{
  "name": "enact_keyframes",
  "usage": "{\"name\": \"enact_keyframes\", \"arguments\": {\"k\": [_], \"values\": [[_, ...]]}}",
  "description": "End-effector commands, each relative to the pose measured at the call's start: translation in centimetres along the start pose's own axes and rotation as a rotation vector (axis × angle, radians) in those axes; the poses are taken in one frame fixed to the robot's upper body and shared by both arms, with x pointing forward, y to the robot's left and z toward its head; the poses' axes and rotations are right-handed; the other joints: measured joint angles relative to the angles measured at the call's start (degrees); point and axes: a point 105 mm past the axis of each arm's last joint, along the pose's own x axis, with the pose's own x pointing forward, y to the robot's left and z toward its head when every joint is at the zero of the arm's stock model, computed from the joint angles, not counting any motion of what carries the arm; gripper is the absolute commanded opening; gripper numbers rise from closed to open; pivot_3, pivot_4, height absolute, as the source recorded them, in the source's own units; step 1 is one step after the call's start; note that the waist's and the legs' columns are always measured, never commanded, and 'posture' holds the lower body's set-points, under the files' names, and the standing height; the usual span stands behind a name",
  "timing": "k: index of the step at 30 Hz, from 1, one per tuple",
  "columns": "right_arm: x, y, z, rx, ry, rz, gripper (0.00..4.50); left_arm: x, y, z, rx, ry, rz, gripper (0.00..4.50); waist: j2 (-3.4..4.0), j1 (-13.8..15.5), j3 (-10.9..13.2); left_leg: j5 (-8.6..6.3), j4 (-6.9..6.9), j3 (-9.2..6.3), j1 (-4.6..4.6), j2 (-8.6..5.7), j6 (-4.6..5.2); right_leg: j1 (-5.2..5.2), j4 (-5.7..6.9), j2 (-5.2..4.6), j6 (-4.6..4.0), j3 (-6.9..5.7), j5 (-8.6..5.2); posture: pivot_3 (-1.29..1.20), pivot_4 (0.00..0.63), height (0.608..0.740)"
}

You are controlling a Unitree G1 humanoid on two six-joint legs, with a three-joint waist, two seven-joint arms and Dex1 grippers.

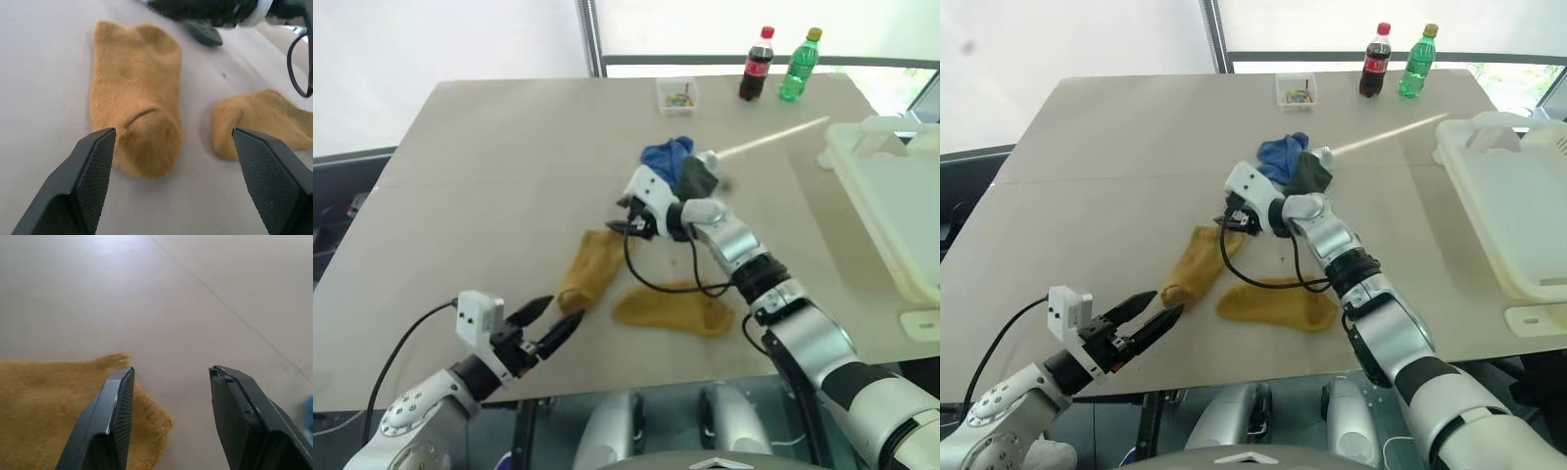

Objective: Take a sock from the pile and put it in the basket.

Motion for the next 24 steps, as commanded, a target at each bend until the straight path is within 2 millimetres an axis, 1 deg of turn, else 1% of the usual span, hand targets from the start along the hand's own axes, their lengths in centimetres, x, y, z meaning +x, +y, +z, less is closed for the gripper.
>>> {"name": "enact_keyframes", "arguments": {"k": [1,2,4,6,8,9,10,13,14,16,17,19,21,24], "values": [[0.7,0.5,0.4,-0.048,-0.007,0.048,2.46,-0.4,-0.6,1.2,0.051,-0.047,0.007,4.02,0.01,0.01,0.01,0.00,-0.01,0.00,0.00,0.00,0.00,0.00,0.00,-0.01,-0.01,-0.01,-0.01,0.00,0.150,0.735],[0.8,0.7,0.2,-0.046,0.003,0.061,2.46,-0.5,-0.6,1.2,0.051,-0.048,0.012,4.02,0.01,-0.03,0.01,0.00,-0.01,0.00,0.00,0.00,0.00,0.00,0.00,-0.01,-0.02,-0.01,-0.01,0.00,0.150,0.735],[0.8,0.6,-0.3,-0.050,0.020,0.061,1.94,-0.6,-0.7,1.0,0.050,-0.049,0.016,4.02,0.02,-0.08,0.01,-0.01,-0.01,0.00,0.00,0.01,-0.01,0.00,0.00,-0.02,-0.04,0.00,-0.02,0.00,0.150,0.735],[0.5,0.2,-0.7,-0.049,0.027,0.050,1.22,-0.6,-0.8,1.0,0.049,-0.050,0.018,4.02,0.02,-0.07,0.01,-0.01,-0.01,0.00,0.01,0.01,-0.02,0.00,0.01,-0.02,-0.05,-0.01,-0.03,0.00,0.150,0.735],[0.0,-0.6,-1.0,-0.038,0.034,0.021,0.15,-0.5,-0.8,1.0,0.050,-0.052,0.018,4.02,0.02,0.02,0.01,-0.01,-0.01,-0.02,0.01,0.01,-0.02,0.00,0.01,-0.02,-0.06,-0.03,-0.04,0.00,0.150,0.735],[-0.2,-0.9,-1.1,-0.033,0.037,0.010,0.03,-0.4,-0.8,1.0,0.051,-0.054,0.017,4.02,0.02,0.02,0.01,-0.01,-0.01,-0.03,0.01,0.01,-0.02,0.00,0.01,-0.02,-0.06,-0.03,-0.04,0.00,0.150,0.735],[-0.3,-1.0,-1.2,-0.031,0.038,0.004,0.03,-0.4,-0.8,1.0,0.052,-0.054,0.017,4.02,0.02,0.02,0.01,-0.01,-0.01,-0.03,0.01,0.01,-0.02,0.01,0.01,-0.02,-0.06,-0.03,-0.04,0.00,0.150,0.735],[-2.2,-3.0,-2.0,0.057,0.064,-0.101,0.03,0.3,-0.6,1.3,0.063,-0.067,0.011,4.02,0.03,0.23,0.02,-0.01,-0.01,-0.03,0.01,0.00,-0.02,0.01,0.01,-0.03,-0.06,-0.03,-0.04,0.00,0.150,0.735],[-3.1,-3.6,-2.6,0.102,0.089,-0.145,0.03,0.7,-0.4,1.5,0.068,-0.074,0.014,4.02,0.01,0.45,0.01,-0.01,-0.01,-0.03,0.01,-0.01,-0.02,0.01,0.02,-0.04,-0.06,-0.04,-0.04,0.00,0.150,0.735],[-4.6,-3.9,-3.7,0.148,0.142,-0.212,0.03,1.3,-0.1,1.8,0.078,-0.085,0.023,4.02,0.01,0.71,0.01,-0.01,0.01,-0.08,-0.02,-0.02,-0.02,0.04,0.01,-0.10,-0.06,-0.09,-0.04,0.00,0.150,0.735],[-5.5,-3.9,-4.4,0.167,0.171,-0.243,0.03,1.8,0.1,2.1,0.082,-0.097,0.032,4.02,0.02,0.79,-0.01,-0.01,0.00,-0.08,-0.02,-0.02,0.00,0.04,0.00,-0.16,-0.06,-0.08,-0.04,0.00,0.150,0.735],[-7.2,-3.0,-5.0,0.215,0.197,-0.274,0.03,2.7,0.7,2.6,0.074,-0.119,0.062,4.02,0.05,0.98,-0.03,0.01,0.00,-0.08,-0.02,-0.02,0.03,0.03,0.01,-0.18,-0.05,-0.07,-0.03,0.00,0.150,0.735],[-8.5,-2.1,-5.2,0.227,0.214,-0.310,0.03,3.8,0.9,3.0,0.073,-0.122,0.075,4.02,0.05,1.44,-0.06,0.12,-0.01,-0.09,-0.02,-0.01,0.25,0.03,0.00,-0.18,0.02,-0.08,0.01,0.00,0.150,0.735],[-9.6,-1.2,-4.8,0.257,0.211,-0.369,0.03,5.7,0.9,3.4,0.057,-0.110,0.077,4.02,0.06,1.73,-0.08,-0.01,0.01,-0.10,-0.01,-0.01,0.49,0.04,0.03,-0.13,0.10,-0.10,0.06,0.00,0.150,0.735]]}}
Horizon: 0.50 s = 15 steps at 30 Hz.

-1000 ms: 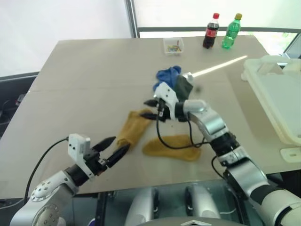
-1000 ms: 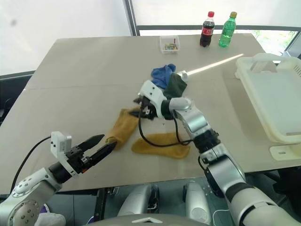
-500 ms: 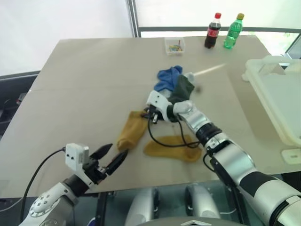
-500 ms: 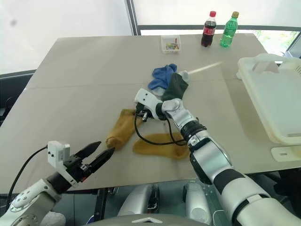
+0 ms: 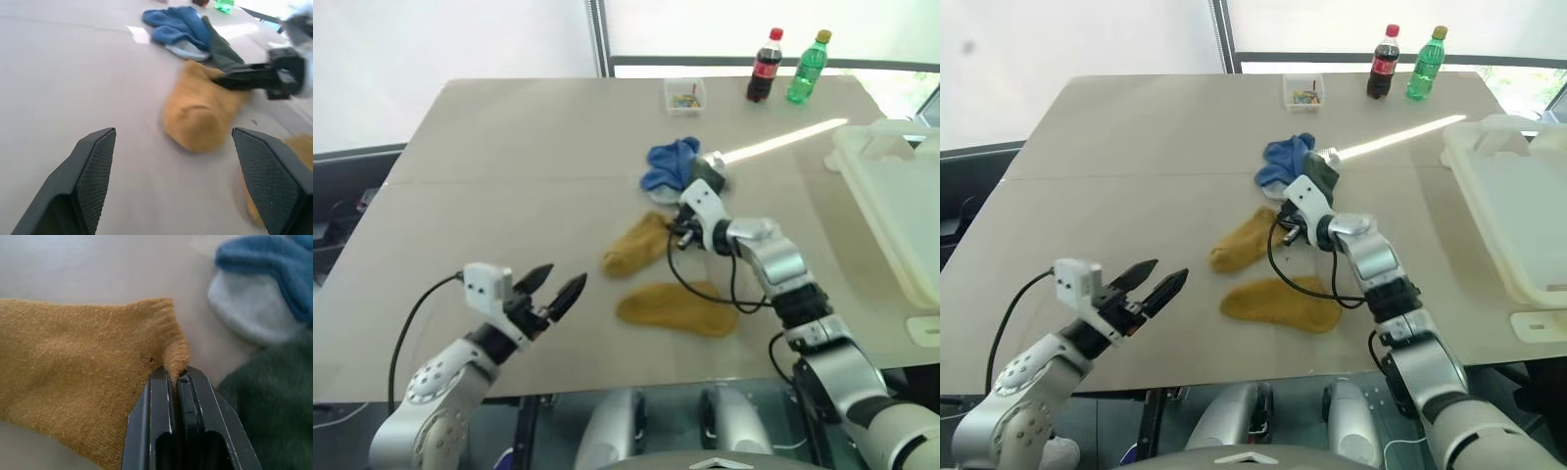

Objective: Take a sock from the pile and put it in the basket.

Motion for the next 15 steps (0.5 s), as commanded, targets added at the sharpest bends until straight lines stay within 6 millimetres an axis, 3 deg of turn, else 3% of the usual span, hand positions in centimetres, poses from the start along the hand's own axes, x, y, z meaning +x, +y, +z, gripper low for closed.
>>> {"name": "enact_keyframes", "arguments": {"k": [1,5,13,15], "values": [[-1.1,0.6,0.1,0.038,0.016,-0.051,0.03,1.5,-0.1,0.3,-0.006,0.015,0.011,4.02,0.00,0.02,-0.01,0.00,0.02,0.00,0.00,-0.02,0.01,0.00,0.03,0.07,0.02,-0.01,0.01,0.00,0.150,0.735],[-1.5,0.9,0.0,0.082,0.012,-0.097,0.03,3.0,-0.9,-0.3,-0.072,0.099,-0.032,4.02,0.00,-0.15,0.00,0.00,0.10,0.01,0.00,-0.02,0.02,0.01,0.06,0.15,0.04,0.00,0.02,0.00,0.150,0.735],[-1.5,0.9,0.0,0.123,0.000,-0.137,0.03,4.0,-1.2,-1.3,-0.150,0.219,-0.091,4.02,-0.01,0.00,0.00,0.06,0.11,-0.01,0.01,-0.01,-0.05,0.11,0.05,0.26,0.08,0.00,0.02,0.00,0.150,0.735],[-1.6,0.9,-0.2,0.127,0.001,-0.143,0.00,4.6,-1.3,-1.9,-0.165,0.258,-0.098,3.48,-0.01,0.05,0.00,0.06,0.13,-0.06,0.03,-0.01,-0.06,0.13,0.05,0.27,0.08,-0.04,0.02,0.00,0.150,0.735]]}}
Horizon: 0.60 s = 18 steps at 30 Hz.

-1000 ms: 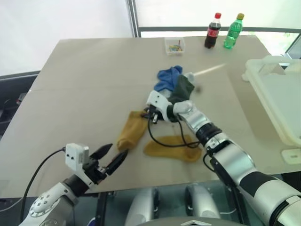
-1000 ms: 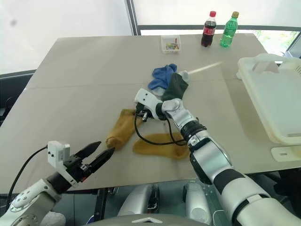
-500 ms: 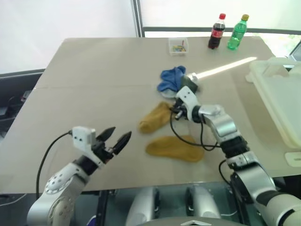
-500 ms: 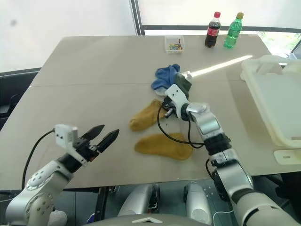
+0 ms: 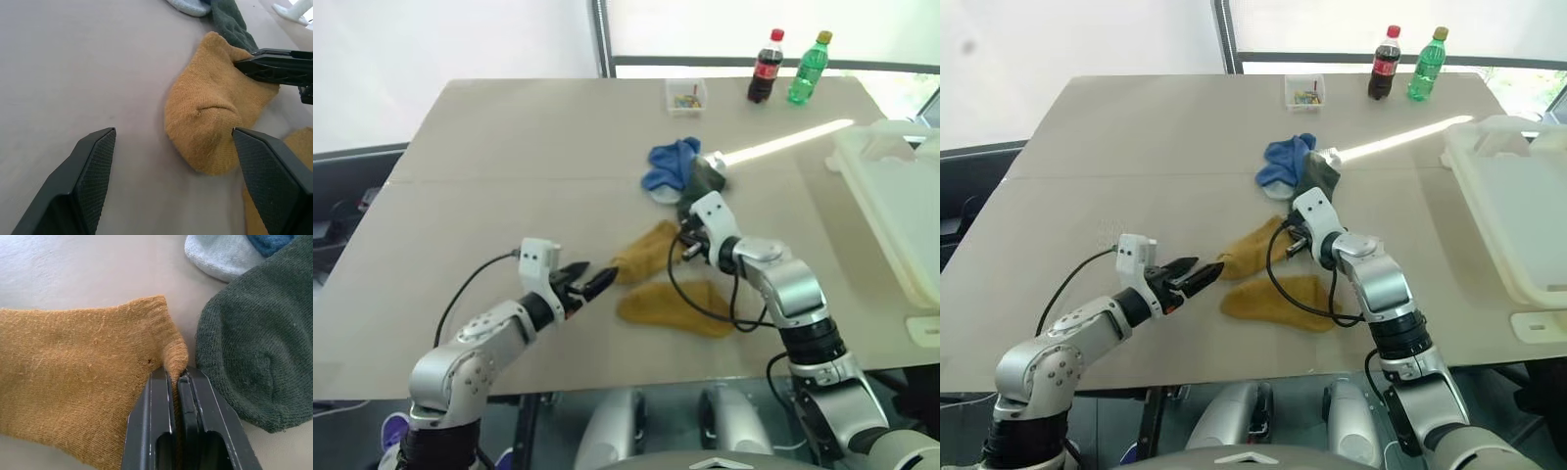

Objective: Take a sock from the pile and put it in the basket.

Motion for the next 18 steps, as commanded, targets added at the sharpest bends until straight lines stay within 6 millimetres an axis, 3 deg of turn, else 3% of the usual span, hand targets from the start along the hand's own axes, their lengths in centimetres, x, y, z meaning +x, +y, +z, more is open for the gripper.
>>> {"name": "enact_keyframes", "arguments": {"k": [1,8,13,15,18], "values": [[-0.4,-0.1,0.2,0.009,-0.019,-0.014,0.00,1.0,-0.1,-0.6,-0.032,0.054,-0.019,3.23,0.00,0.05,0.00,0.02,0.00,0.00,0.01,0.00,-0.04,0.01,0.00,0.00,0.00,0.00,0.00,0.00,0.150,0.735],[-0.9,-0.5,-0.3,0.007,-0.006,-0.031,0.00,2.9,-0.5,-1.5,0.004,0.109,-0.019,0.03,-0.01,0.17,-0.01,0.10,0.01,-0.02,0.01,-0.04,-0.16,0.13,-0.05,0.01,0.01,0.00,0.00,0.00,0.150,0.735],[-1.9,-1.5,-0.5,-0.008,-0.010,-0.063,0.00,3.0,0.5,-0.8,0.050,0.075,0.026,0.03,-0.02,0.21,-0.01,0.09,0.01,-0.03,0.03,-0.02,-0.16,0.14,-0.06,0.00,0.01,0.00,-0.01,0.00,0.150,0.735],[-2.6,-2.0,0.9,-0.024,-0.111,-0.088,0.00,2.9,0.5,0.7,0.096,-0.005,0.013,0.03,-0.01,0.17,-0.01,0.09,0.01,-0.06,0.03,-0.02,-0.15,0.14,-0.06,0.00,0.00,-0.01,-0.01,0.00,0.150,0.735],[-4.4,-1.6,3.6,-0.073,-0.278,-0.054,0.00,2.1,-1.2,3.1,0.162,-0.139,-0.109,0.03,-0.03,0.09,0.06,0.09,0.01,-0.05,-0.05,-0.01,-0.15,0.05,-0.06,0.00,-0.01,0.00,-0.01,0.00,0.150,0.735]]}}
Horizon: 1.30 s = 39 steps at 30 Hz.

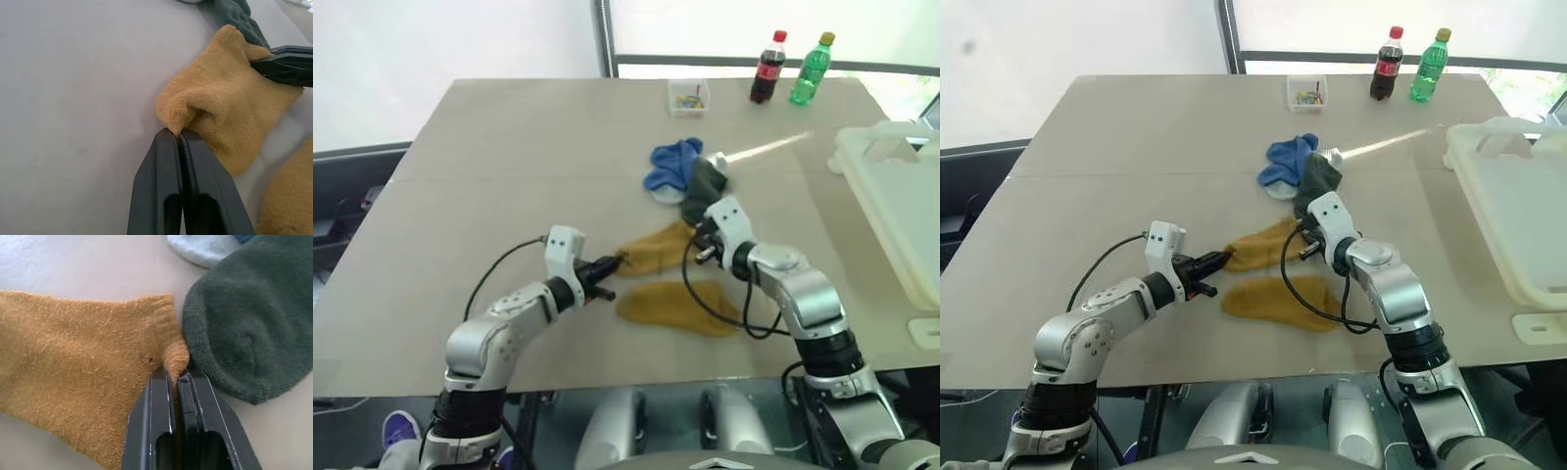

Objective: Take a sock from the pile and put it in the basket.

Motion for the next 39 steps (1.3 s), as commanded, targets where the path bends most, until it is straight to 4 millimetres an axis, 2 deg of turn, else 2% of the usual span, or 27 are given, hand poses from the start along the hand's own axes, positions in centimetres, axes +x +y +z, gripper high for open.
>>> {"name": "enact_keyframes", "arguments": {"k": [1,3,6,10,14,24,39], "values": [[-2.7,0.1,4.7,-0.066,-0.243,0.028,0.00,-1.3,-1.5,3.3,0.061,-0.166,-0.137,0.03,0.01,-0.01,0.03,0.00,-0.01,0.00,-0.04,0.00,0.00,-0.04,0.00,0.00,0.00,0.01,0.00,0.00,0.150,0.735],[-4.2,0.6,5.5,-0.007,-0.295,0.067,0.00,-2.5,-3.1,4.2,0.035,-0.198,-0.278,0.03,0.00,-0.04,0.03,0.00,-0.03,0.01,-0.08,0.03,-0.01,-0.07,-0.06,-0.01,0.01,0.01,0.00,0.00,0.150,0.735],[-7.4,1.1,4.9,0.057,-0.267,0.108,0.00,-4.4,-4.5,4.0,-0.029,-0.115,-0.439,0.03,-0.02,0.13,0.04,0.00,-0.05,0.01,-0.12,0.06,-0.01,-0.07,-0.15,-0.02,0.01,-0.01,0.00,0.00,0.150,0.735],[-10.5,2.0,2.1,0.071,-0.145,0.089,0.00,-5.2,-4.8,3.3,-0.010,-0.017,-0.494,0.03,0.01,0.35,0.06,-0.01,-0.04,-0.28,-0.34,0.05,-0.01,-0.06,-0.40,-0.10,0.03,-0.30,-0.01,0.00,0.150,0.735],[-12.0,2.6,0.2,0.071,-0.083,0.023,0.00,-5.0,-4.9,2.8,-0.014,0.034,-0.535,0.03,0.01,0.32,0.06,-0.15,-0.04,-0.27,-0.33,0.05,0.24,-0.05,-0.48,-0.10,-0.16,-0.30,-0.13,0.00,0.150,0.735],[-13.1,3.9,-1.7,0.079,-0.024,-0.017,0.00,-4.5,-4.4,0.9,0.076,0.150,-0.553,0.03,0.01,0.30,0.06,-0.14,-0.04,-0.23,-0.31,0.06,0.21,-0.05,-0.51,-0.06,-0.17,-0.28,-0.15,0.00,0.150,0.735],[-12.8,4.8,-3.8,0.124,0.039,0.050,0.00,-4.7,-3.9,0.2,0.108,0.177,-0.512,0.03,0.00,0.51,0.05,-0.15,-0.04,-0.25,-0.33,0.08,0.23,-0.04,-0.55,-0.09,-0.17,-0.29,-0.15,0.00,0.150,0.735]]}}
